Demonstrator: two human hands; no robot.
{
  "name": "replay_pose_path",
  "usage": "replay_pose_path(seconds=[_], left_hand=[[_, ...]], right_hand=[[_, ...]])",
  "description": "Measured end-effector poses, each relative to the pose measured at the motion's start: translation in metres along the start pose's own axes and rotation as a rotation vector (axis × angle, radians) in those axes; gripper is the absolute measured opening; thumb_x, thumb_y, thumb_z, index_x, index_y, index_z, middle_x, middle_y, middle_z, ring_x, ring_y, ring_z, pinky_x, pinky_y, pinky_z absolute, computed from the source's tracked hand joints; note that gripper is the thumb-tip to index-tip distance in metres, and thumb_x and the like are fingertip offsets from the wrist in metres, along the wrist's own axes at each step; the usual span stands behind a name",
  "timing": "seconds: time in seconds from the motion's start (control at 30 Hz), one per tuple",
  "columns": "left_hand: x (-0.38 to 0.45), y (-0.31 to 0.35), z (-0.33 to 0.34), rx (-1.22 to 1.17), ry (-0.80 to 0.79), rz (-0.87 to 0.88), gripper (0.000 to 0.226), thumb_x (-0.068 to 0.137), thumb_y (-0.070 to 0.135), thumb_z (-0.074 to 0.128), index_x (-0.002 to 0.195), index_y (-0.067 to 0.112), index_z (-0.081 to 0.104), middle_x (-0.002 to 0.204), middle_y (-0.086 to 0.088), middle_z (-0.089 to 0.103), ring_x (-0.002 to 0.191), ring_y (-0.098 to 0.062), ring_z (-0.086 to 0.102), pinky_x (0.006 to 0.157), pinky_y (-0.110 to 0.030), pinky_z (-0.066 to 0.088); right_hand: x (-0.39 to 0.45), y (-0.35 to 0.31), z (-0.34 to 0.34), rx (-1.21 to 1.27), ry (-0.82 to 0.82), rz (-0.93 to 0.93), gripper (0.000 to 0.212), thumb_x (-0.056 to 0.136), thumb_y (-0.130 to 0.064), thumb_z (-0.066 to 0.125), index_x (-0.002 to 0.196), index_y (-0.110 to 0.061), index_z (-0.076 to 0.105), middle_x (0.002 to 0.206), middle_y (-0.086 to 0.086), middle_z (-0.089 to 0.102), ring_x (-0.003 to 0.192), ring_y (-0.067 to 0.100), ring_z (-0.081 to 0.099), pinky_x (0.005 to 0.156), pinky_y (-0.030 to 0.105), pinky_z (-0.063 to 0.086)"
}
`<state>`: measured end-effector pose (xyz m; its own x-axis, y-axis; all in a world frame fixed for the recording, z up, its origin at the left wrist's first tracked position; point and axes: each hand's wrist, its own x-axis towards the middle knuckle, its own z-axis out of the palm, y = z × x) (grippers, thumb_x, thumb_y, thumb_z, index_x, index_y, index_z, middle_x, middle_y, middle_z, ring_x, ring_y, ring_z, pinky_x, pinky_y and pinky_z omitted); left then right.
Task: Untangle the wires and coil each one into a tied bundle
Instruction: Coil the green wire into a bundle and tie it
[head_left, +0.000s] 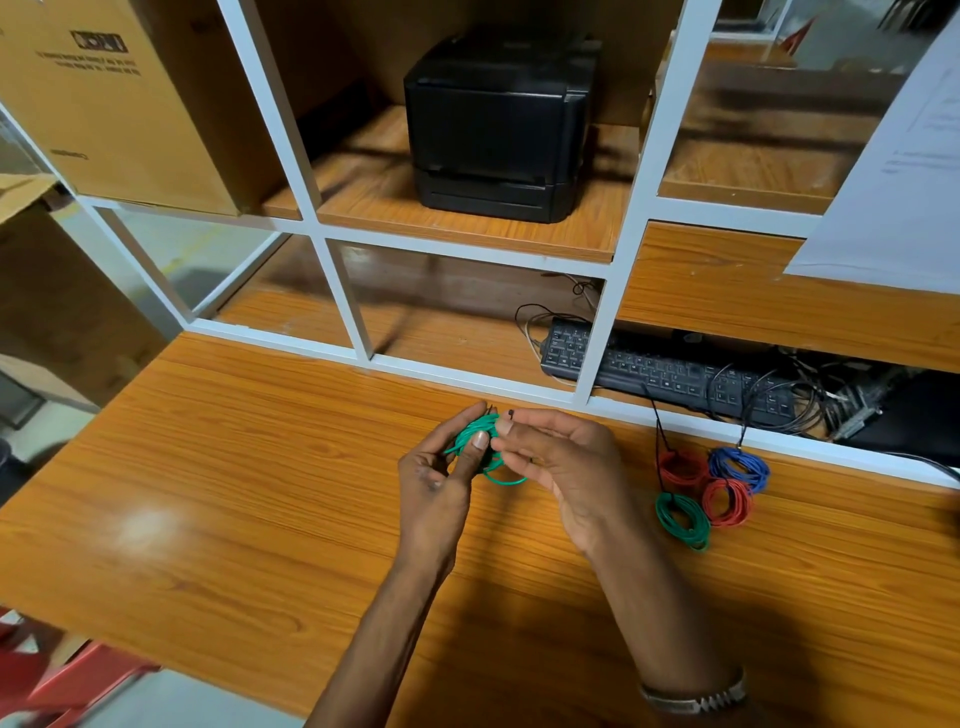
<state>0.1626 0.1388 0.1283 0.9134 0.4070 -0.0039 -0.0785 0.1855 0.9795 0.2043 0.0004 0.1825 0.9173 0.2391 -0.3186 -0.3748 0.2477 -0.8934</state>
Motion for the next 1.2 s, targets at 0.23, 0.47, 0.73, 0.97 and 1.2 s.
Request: replay_pose_path(seconds=[0.23,0.47,0.73,0.97,1.2], left_hand=[[-0.001,0.006,0.002,0.015,-0.013,0.039,0.031,0.097,0.006,0.070,0.124,0.018,0.076,0.124,-0.007,0.076,0.123,-0.028,0.068,0.109,-0.057,0.051],[0.002,0.009,0.000,0.058,-0.033,0.072,0.030,0.097,0.007,0.070,0.126,0.014,0.074,0.125,-0.005,0.076,0.124,-0.026,0.068,0.108,-0.057,0.051],[0.001,0.015,-0.006,0.060,-0.113,0.085,0.036,0.095,0.000,0.070,0.130,0.009,0.067,0.121,-0.010,0.076,0.119,-0.029,0.069,0.102,-0.047,0.057],[-0.001,0.024,-0.009,0.158,-0.211,0.128,0.027,0.095,0.001,0.069,0.120,0.010,0.072,0.116,-0.003,0.077,0.112,-0.022,0.071,0.094,-0.034,0.057],[-0.003,0.025,-0.010,0.154,-0.245,0.130,0.026,0.096,0.000,0.069,0.120,0.009,0.073,0.118,-0.004,0.077,0.115,-0.024,0.070,0.095,-0.032,0.056]], right_hand=[[0.002,0.004,0.003,-0.225,0.131,-0.185,0.018,0.086,-0.021,0.082,0.105,-0.022,0.082,0.100,-0.009,0.080,0.098,0.010,0.074,0.066,0.022,0.052],[0.001,-0.003,0.008,-0.198,0.121,-0.226,0.028,0.086,-0.015,0.083,0.113,-0.019,0.076,0.095,-0.004,0.080,0.089,0.007,0.075,0.067,0.017,0.053],[0.006,-0.011,-0.005,-0.132,-0.003,-0.065,0.028,0.077,-0.018,0.089,0.097,-0.012,0.070,0.089,0.009,0.078,0.073,0.012,0.062,0.058,0.026,0.042],[0.007,-0.017,-0.020,-0.001,-0.128,0.159,0.035,0.073,-0.010,0.087,0.097,-0.014,0.062,0.080,0.004,0.065,0.059,0.005,0.043,0.044,0.015,0.029],[0.007,-0.022,-0.025,-0.047,-0.191,0.159,0.031,0.078,-0.007,0.084,0.092,-0.016,0.058,0.069,-0.002,0.058,0.058,0.005,0.040,0.042,0.014,0.029]])
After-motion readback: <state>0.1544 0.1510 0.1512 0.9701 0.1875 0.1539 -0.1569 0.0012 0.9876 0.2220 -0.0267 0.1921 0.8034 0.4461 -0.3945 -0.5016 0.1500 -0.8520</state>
